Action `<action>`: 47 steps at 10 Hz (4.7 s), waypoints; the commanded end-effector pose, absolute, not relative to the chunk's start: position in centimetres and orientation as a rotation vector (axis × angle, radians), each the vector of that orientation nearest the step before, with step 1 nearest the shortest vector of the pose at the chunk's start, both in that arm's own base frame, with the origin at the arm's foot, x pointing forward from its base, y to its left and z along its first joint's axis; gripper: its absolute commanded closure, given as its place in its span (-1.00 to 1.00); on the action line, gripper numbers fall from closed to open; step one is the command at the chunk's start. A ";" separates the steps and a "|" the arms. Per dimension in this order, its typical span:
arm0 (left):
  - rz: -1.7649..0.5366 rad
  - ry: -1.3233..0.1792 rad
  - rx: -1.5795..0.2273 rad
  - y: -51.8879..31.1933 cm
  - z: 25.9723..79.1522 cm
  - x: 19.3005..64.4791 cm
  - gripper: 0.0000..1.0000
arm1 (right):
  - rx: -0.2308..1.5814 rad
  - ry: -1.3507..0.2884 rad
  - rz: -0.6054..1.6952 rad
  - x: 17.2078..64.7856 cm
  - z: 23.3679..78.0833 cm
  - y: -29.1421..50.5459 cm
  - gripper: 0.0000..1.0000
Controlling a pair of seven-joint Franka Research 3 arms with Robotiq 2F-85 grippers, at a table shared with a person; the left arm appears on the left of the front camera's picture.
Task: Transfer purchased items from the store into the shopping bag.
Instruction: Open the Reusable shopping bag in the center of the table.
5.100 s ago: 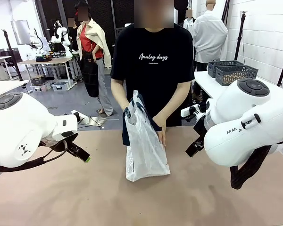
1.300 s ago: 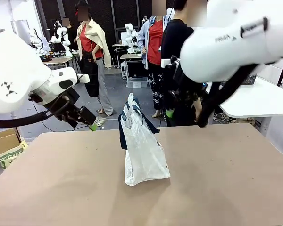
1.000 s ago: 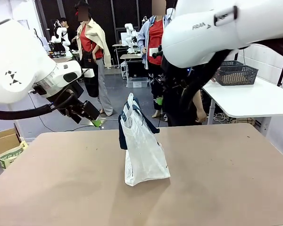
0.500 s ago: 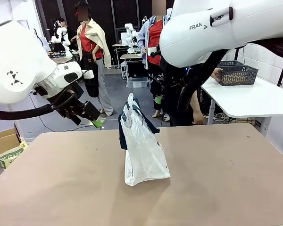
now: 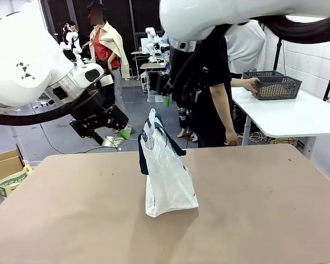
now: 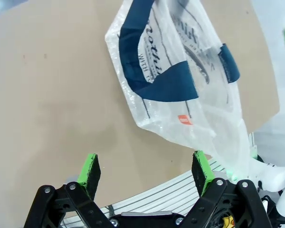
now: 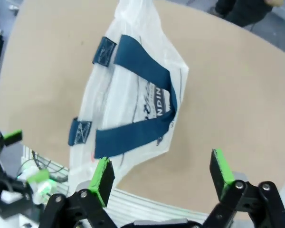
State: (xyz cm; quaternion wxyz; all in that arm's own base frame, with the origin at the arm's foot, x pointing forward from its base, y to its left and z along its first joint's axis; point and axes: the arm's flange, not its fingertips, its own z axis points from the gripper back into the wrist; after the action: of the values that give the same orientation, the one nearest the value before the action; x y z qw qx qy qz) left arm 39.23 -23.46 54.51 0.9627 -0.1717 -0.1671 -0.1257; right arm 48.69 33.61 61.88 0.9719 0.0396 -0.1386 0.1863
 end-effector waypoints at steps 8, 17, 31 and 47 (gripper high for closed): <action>-0.193 -0.335 -0.414 -25.0 52.8 41.2 -1.00 | 0.052 -0.196 0.365 53.9 58.5 39.6 -1.00; -0.152 -0.314 -0.501 -27.0 53.1 44.4 -1.00 | 0.047 -0.133 0.305 55.8 54.8 38.0 -1.00; -0.221 -0.331 -0.443 -27.7 50.1 47.0 1.00 | 0.061 -0.033 0.394 56.7 51.1 37.8 1.00; -0.195 -0.305 -0.284 -25.3 50.6 45.8 1.00 | 0.048 -0.078 0.427 53.1 53.3 32.3 1.00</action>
State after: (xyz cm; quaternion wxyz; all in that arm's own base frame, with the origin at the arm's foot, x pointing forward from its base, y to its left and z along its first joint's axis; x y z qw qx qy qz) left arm 46.37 -25.38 50.24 0.9690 -0.1594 -0.1573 -0.1046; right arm 54.26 33.56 54.24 0.9780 0.0127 -0.0352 0.2050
